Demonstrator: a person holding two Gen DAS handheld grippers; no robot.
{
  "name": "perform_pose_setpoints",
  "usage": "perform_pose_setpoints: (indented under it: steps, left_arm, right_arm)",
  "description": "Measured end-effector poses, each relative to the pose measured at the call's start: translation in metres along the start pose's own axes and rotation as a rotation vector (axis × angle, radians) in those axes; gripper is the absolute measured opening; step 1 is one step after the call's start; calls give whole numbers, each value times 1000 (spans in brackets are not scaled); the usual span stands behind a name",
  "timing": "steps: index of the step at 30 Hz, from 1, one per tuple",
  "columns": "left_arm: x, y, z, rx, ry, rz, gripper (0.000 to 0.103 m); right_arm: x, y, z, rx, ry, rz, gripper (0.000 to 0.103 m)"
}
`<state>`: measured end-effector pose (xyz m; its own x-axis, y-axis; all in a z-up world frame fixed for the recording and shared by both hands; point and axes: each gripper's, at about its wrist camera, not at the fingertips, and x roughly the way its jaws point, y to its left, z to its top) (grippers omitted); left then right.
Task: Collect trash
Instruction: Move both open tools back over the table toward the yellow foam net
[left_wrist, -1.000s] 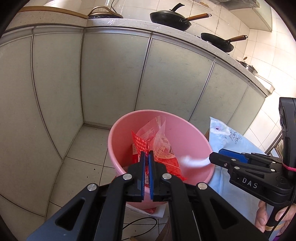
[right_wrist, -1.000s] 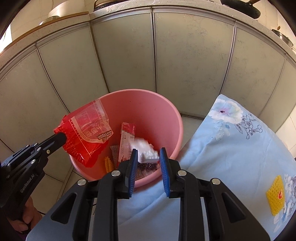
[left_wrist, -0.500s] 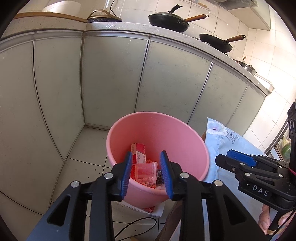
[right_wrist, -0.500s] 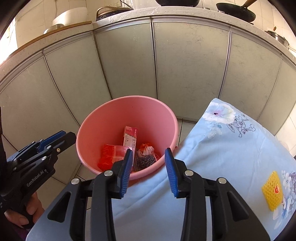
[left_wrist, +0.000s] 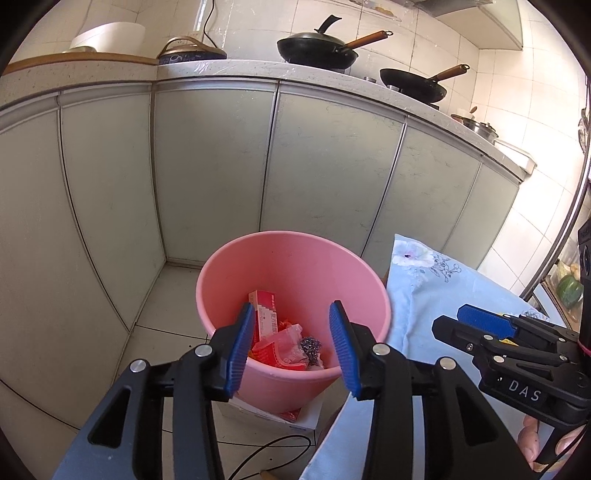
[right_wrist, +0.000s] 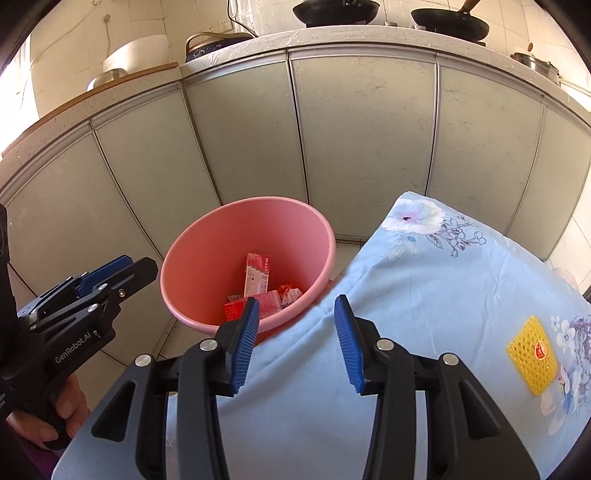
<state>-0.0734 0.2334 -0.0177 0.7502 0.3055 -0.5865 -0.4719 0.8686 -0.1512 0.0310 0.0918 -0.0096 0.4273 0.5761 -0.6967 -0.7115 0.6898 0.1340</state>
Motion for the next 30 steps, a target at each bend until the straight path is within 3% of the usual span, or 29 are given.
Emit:
perform_pose_setpoints:
  steps: [18,30]
  left_arm:
    - [-9,-36,-5,76,12,-28,41]
    - [-6,-62,-13,120,46,-73,41]
  right_arm:
    - [-23,-31,-27,69,-5,-16,43]
    - [-48,-69,-51,140,-19,-79,43]
